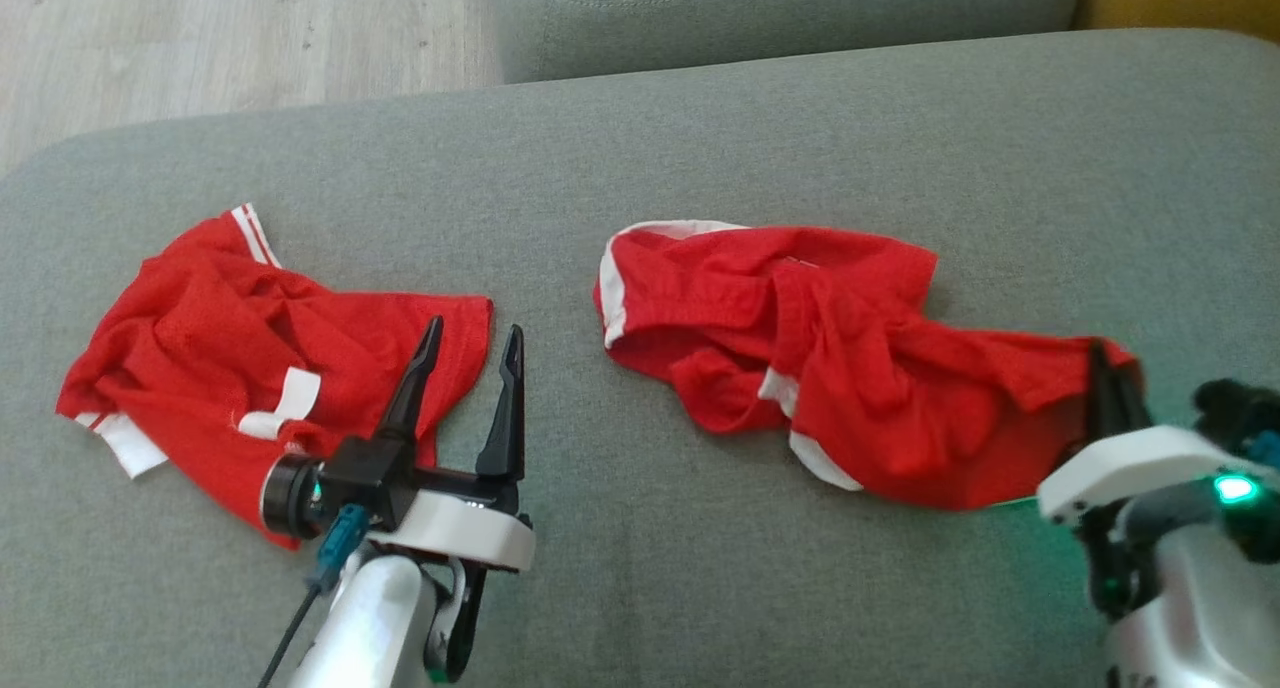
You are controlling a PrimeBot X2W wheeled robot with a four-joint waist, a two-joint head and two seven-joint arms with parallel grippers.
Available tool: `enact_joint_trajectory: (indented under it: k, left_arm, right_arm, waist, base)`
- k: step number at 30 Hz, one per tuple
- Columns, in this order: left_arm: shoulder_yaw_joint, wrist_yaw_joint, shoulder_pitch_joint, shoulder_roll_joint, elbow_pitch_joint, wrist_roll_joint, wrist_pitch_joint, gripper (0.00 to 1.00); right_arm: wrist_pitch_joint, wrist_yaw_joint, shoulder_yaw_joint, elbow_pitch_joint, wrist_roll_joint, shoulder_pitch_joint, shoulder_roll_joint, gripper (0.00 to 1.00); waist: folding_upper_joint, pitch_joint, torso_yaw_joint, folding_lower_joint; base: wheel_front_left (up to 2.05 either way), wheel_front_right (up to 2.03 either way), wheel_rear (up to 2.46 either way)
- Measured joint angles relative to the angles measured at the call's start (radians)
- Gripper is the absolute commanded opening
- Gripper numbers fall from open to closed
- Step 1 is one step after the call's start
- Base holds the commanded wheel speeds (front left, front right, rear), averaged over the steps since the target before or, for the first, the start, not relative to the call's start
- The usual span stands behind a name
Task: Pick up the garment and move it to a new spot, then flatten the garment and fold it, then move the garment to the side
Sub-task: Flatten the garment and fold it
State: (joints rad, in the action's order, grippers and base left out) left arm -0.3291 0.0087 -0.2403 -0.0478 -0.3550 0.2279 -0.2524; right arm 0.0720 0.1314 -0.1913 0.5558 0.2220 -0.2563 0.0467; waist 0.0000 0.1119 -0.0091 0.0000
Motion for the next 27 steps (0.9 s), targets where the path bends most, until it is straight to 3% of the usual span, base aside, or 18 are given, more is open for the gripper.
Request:
enact_joint_trajectory:
  k: [8, 9, 10, 15, 22, 27]
  left_arm:
    - [-0.011, 0.0, 0.0, 0.0, 0.004, 0.01, 0.0, 1.0]
    - [-0.012, 0.0, 0.0, 0.0, 0.004, 0.01, 0.0, 1.0]
    - [-0.012, 0.0, 0.0, 0.0, 0.004, 0.01, 0.0, 1.0]
    - [-0.013, 0.0, -0.001, 0.0, 0.003, 0.01, 0.0, 1.0]
    - [-0.01, 0.001, 0.0, 0.0, 0.002, 0.01, 0.0, 1.0]
    - [-0.009, 0.002, 0.002, 0.0, 0.002, 0.01, 0.0, 1.0]
  right_arm:
    - [-0.071, 0.0, -0.18, 0.008, -0.129, -0.072, -0.003, 0.0]
    - [-0.07, 0.0, -0.204, 0.012, -0.15, -0.085, -0.003, 0.56]
    - [-0.067, 0.0, -0.222, 0.014, -0.173, -0.098, -0.002, 1.0]
    - [0.005, 0.0, -0.226, 0.009, -0.196, -0.139, -0.002, 1.0]
    - [0.115, 0.0, -0.054, -0.08, -0.122, -0.073, -0.001, 1.0]
    - [0.156, 0.0, 0.102, -0.192, -0.068, 0.084, -0.002, 1.0]
  waist:
    - [0.0, 0.016, 0.004, 0.0]
    - [0.0, 0.019, 0.005, 0.0]
    - [0.0, 0.022, 0.005, 0.0]
    - [0.0, 0.026, 0.003, 0.0001]
    - [0.0, 0.004, -0.01, 0.0]
    - [0.0, -0.017, -0.029, 0.0]
  base:
    - [0.0, 0.0, 0.0]
    - [0.0, 0.0, 0.0]
    - [0.0, 0.0, 0.0]
    - [0.0, 0.0, 0.0]
    - [0.0, 0.0, 0.0]
    - [0.0, 0.0, 0.0]
